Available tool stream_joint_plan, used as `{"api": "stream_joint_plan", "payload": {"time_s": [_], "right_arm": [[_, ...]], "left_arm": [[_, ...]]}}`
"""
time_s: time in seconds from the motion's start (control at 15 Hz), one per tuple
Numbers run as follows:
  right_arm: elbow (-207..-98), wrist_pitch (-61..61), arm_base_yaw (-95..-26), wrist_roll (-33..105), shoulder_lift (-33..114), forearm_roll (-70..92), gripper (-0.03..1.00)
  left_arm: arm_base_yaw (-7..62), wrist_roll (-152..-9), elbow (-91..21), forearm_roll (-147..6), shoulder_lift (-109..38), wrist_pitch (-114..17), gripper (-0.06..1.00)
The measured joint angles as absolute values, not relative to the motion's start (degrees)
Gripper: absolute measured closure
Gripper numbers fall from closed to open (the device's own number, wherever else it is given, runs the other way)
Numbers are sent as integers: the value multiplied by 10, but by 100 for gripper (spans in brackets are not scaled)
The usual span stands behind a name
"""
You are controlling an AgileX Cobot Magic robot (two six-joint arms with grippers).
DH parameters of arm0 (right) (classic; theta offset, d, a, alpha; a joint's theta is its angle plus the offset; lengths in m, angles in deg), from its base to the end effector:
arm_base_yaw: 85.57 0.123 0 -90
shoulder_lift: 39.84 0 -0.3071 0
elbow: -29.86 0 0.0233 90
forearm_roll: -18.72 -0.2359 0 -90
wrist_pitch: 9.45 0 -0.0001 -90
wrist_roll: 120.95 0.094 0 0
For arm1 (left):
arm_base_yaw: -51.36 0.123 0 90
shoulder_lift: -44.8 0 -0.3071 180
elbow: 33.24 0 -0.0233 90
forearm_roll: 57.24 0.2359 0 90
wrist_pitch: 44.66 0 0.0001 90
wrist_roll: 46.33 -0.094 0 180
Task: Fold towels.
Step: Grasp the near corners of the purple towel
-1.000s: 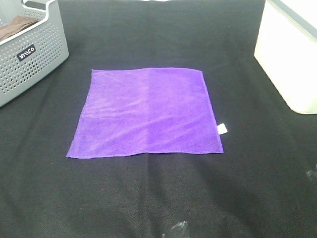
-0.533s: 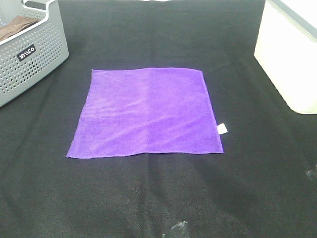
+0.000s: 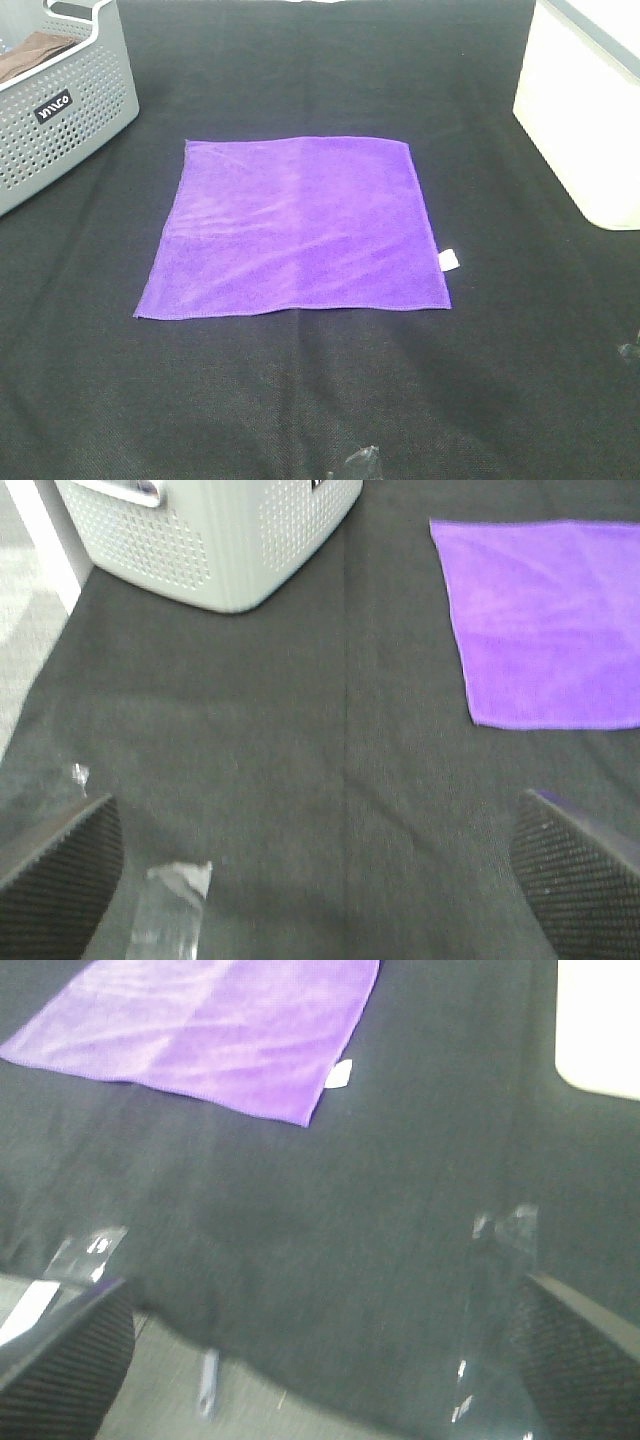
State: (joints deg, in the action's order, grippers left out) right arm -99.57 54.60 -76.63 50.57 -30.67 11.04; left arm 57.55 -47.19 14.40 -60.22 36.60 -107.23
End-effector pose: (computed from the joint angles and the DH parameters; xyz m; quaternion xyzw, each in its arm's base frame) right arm -0.0348 0.0060 0.2592 -0.1358 0.8696 0.0688 0.4698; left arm -0.0386 -0.0085 0.2738 -0.0384 0.8579 0.0056 0.5124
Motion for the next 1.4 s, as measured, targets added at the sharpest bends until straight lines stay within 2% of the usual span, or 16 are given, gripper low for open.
{"api": "stream_joint_plan", "payload": {"time_s": [0.13, 0.33, 0.53, 0.73, 0.87, 1.0, 1.07, 1.2, 1.4], "right_arm": [[-1036, 576, -766, 541, -196, 110, 0], [-1134, 589, -766, 587, 58, 102, 0], [-1203, 531, -766, 530, 273, 36, 0], [-1274, 474, -766, 457, 428, -32, 0], [-1326, 473, -767, 422, 493, -63, 1], [-1366, 480, -780, 405, 541, -90, 1], [-1400, 500, -820, 377, 587, -136, 1], [-1417, 504, -870, 334, 623, -184, 1], [-1417, 512, -886, 314, 647, -182, 1]], "left_arm": [[576, -472, 103, -603, 289, -1110, -4], [576, -477, -3, -603, 65, -1142, -4], [576, -510, -79, -609, -136, -1135, -4], [576, -595, -127, -700, -302, -1104, -4], [576, -676, -145, -822, -417, -1084, -4], [576, -703, -164, -853, -481, -1058, -4], [576, -711, -186, -857, -524, -1020, -4], [576, -714, -199, -859, -540, -993, -4], [576, -714, -201, -866, -545, -1001, -4]]}}
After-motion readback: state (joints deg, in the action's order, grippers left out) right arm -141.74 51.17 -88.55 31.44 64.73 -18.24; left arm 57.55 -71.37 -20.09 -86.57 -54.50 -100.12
